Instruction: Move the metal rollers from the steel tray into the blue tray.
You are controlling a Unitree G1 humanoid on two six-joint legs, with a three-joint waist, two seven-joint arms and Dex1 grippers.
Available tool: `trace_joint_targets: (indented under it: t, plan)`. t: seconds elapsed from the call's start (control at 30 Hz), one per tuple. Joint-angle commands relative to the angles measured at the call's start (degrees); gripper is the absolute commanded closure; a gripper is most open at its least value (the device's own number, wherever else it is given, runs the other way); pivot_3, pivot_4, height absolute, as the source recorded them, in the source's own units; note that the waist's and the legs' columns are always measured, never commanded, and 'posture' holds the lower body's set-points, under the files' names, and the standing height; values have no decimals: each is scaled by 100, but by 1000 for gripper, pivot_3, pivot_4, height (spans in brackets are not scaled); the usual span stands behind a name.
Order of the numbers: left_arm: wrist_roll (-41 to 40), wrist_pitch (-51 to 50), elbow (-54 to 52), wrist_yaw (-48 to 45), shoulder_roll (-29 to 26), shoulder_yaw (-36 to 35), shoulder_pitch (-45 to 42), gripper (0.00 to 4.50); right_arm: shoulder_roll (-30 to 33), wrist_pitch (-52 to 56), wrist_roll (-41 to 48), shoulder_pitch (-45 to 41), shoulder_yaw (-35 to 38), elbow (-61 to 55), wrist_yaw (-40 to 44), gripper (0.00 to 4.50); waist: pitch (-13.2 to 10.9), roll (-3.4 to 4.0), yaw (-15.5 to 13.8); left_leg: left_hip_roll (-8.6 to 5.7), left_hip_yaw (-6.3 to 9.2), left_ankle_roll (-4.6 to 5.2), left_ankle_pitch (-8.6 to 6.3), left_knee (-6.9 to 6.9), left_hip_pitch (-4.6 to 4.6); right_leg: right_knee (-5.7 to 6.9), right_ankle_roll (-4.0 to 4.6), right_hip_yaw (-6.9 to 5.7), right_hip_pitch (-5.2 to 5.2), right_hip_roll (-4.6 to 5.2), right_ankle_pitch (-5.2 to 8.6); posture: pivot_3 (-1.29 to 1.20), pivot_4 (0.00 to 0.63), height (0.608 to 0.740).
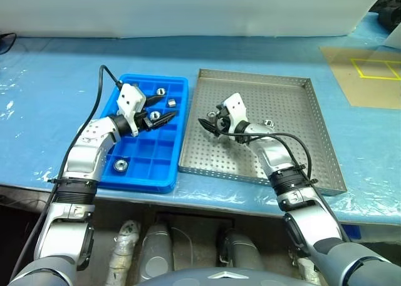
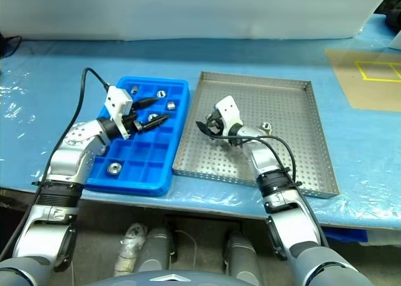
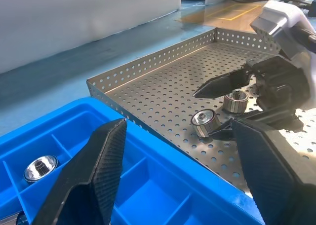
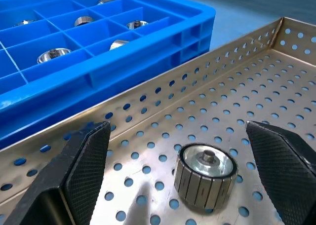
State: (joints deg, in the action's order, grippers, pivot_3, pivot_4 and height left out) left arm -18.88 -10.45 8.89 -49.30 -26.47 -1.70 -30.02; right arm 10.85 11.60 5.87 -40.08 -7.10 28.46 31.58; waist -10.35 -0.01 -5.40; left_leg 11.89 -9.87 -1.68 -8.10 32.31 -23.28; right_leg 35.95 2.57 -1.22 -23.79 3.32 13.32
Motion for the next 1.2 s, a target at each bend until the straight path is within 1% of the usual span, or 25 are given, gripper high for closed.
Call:
trace_joint_targets:
  t: [0.03, 0.2, 0.33, 0.47, 0.57, 0.67, 0.7, 0.8, 0.83, 0.87, 0.9, 1.03, 1.13, 1.2]
  plan:
    - [84, 181, -72, -15, 5, 31, 33, 967, -119, -328, -114, -234, 59, 263, -158, 0, 0, 0, 0, 0, 0, 0, 0, 0, 0, 0, 0, 0, 0, 0, 0, 28, 150, 740]
    - [97, 175, -170, 23, 68, 65, 115, 967, -235, -710, -295, -398, 97, 1021, -455, 0, 0, 0, 3, 0, 0, 0, 0, -1, -2, -1, 0, 0, -1, 0, 0, 29, 150, 740]
    - [84, 145, -209, 27, 75, 58, 140, 967, -342, -845, -317, -471, 143, 1364, -568, 0, 0, 0, 4, 0, 0, 0, 0, -1, -2, 0, 1, -1, -1, 0, 0, 28, 150, 740]
    - [52, 91, -265, 0, 51, 53, 159, 967, -394, -966, -321, -487, 152, 1452, -604, 0, 0, 0, 5, 1, 0, 1, 0, 0, -2, 0, 1, -1, -1, 0, 0, 24, 150, 740]
    - [7, 14, -313, -77, 18, 58, 167, 914, -400, -1050, -309, -433, 138, 1368, -533, 634, 0, 0, 7, 1, 0, 1, -1, -1, -2, -1, 1, -1, -1, 0, 0, 18, 150, 740]
    - [-7, -42, -346, -160, -29, 62, 192, 914, -378, -1035, -371, -432, 150, 1362, -670, 1551, 0, 0, 8, 1, 0, 1, -1, -1, -1, -1, 1, -1, -2, 0, 0, 15, 150, 740]
    - [-9, -48, -356, -189, -48, 63, 209, 914, -380, -1040, -326, -426, 173, 1351, -618, 1551, 0, 0, 8, 1, 0, 1, -1, -1, -1, -1, 1, -1, -2, 0, 0, 15, 150, 740]
    - [-4, -66, -386, -278, -118, 53, 267, 914, -408, -937, -114, -267, 187, 1008, -233, 2271, 0, 0, 8, 1, 0, 1, -1, -1, -2, -1, 1, -1, -2, 0, 0, 14, 150, 740]
    - [-3, -75, -395, -304, -145, 47, 282, 914, -411, -919, -176, -247, 161, 958, -269, 2560, 0, 1, 9, 2, 0, 2, -1, -1, -2, -1, 1, -1, -2, -1, 0, 15, 150, 740]
    - [-11, -86, -423, -340, -192, 34, 313, 914, -406, -917, -285, -245, 130, 955, -383, 2702, 0, 1, 10, 2, 0, 2, -1, -2, -2, -1, 1, -1, -2, -1, 0, 15, 150, 740]
    - [-19, -100, -451, -370, -236, 17, 339, 914, -400, -918, -361, -244, 107, 946, -446, 2699, 0, 1, 11, 2, 0, 2, -1, -2, -1, -1, 1, -1, -2, -1, 1, 15, 150, 740]
    - [-92, -180, -552, -436, -491, -158, 423, 914, -424, -762, -229, -226, 141, 501, -273, 2699, -1, 1, 11, 2, 0, 1, -1, -3, -3, -1, 1, -1, -6, -1, 1, 30, 150, 740]
    - [-72, -70, -300, -416, -934, -536, 389, 914, -373, -559, -114, -315, 124, -2, 20, 2699, -1, 0, 20, 5, -1, 0, 0, -5, -7, 0, 1, 0, -14, -5, 1, 49, 150, 740]
    - [-76, -56, -203, -347, -1089, -686, 366, 914, -351, -556, -180, -381, 109, -61, 30, 2699, -1, 0, 15, 6, -1, -3, 1, -9, -6, 0, 2, -1, -15, -7, 1, 60, 150, 740]
